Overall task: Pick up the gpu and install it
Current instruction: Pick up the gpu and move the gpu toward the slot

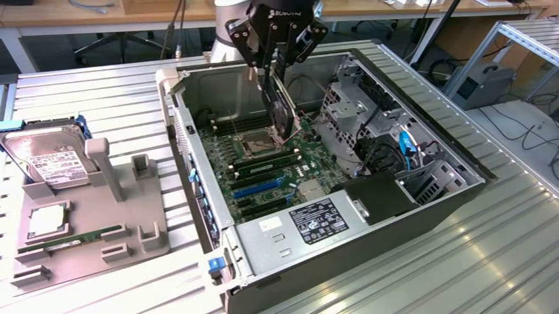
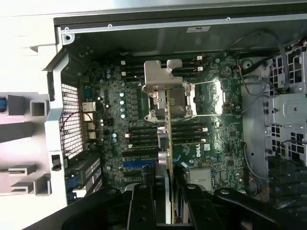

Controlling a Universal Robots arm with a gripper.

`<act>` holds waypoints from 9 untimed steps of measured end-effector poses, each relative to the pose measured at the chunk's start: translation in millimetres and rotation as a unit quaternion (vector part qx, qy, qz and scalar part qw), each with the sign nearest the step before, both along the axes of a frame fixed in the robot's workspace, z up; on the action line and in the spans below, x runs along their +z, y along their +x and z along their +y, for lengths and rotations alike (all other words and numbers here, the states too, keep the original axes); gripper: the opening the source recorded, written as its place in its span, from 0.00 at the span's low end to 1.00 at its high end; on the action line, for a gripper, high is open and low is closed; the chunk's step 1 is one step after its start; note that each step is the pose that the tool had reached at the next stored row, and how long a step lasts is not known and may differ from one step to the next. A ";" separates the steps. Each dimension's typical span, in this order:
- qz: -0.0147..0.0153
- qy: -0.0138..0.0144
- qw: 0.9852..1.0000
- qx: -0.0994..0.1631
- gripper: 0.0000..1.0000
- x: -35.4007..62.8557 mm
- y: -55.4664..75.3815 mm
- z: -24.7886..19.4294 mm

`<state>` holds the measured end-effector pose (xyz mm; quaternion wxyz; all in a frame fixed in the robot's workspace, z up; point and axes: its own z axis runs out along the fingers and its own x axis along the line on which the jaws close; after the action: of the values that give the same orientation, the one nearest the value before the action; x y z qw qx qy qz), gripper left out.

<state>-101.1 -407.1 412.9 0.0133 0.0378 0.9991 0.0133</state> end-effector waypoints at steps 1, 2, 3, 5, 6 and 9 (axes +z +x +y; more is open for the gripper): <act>0.000 0.000 1.000 0.000 0.27 -0.2 0.8 0.0; 0.000 0.000 1.000 0.000 0.27 -0.4 1.3 0.0; 0.000 0.000 1.000 0.000 0.27 -0.7 2.2 -0.1; 0.000 0.000 1.000 0.000 0.27 -1.0 3.3 -0.1; 0.000 0.000 1.000 0.000 0.27 -1.3 4.3 -0.2; 0.000 0.000 1.000 0.000 0.27 -1.9 7.3 -0.2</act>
<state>-93.8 -407.3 410.9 0.0132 0.0377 0.9991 0.0133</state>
